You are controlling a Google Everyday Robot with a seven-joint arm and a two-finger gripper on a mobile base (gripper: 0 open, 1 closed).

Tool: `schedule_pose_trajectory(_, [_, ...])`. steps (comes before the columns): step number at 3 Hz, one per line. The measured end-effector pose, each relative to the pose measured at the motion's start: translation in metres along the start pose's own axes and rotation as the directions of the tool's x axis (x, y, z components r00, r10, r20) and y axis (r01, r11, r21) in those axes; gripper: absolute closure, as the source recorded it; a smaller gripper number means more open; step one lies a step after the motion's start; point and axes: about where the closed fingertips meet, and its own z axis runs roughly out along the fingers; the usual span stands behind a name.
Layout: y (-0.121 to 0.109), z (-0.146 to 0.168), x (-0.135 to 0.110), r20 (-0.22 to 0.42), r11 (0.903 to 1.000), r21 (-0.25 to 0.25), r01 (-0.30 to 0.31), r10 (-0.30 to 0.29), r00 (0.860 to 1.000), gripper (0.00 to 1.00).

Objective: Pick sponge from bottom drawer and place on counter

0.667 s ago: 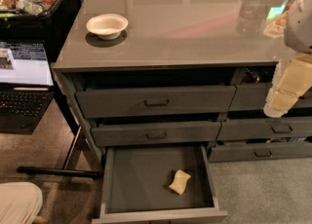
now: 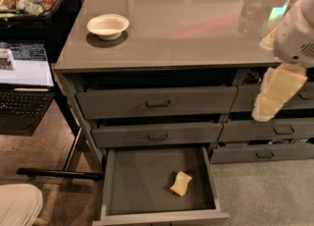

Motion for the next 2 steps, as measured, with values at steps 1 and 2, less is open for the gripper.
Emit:
schedule_pose_trajectory(1, [-0.005, 0.074, 0.017, -0.011, 0.982, -0.052, -0.182, 0.182, 0.983, 0.0])
schedule_pose_trajectory(2, [0.003, 0.158, 0.031, -0.034, 0.9304, -0.072, -0.359, 0.358, 0.933, 0.0])
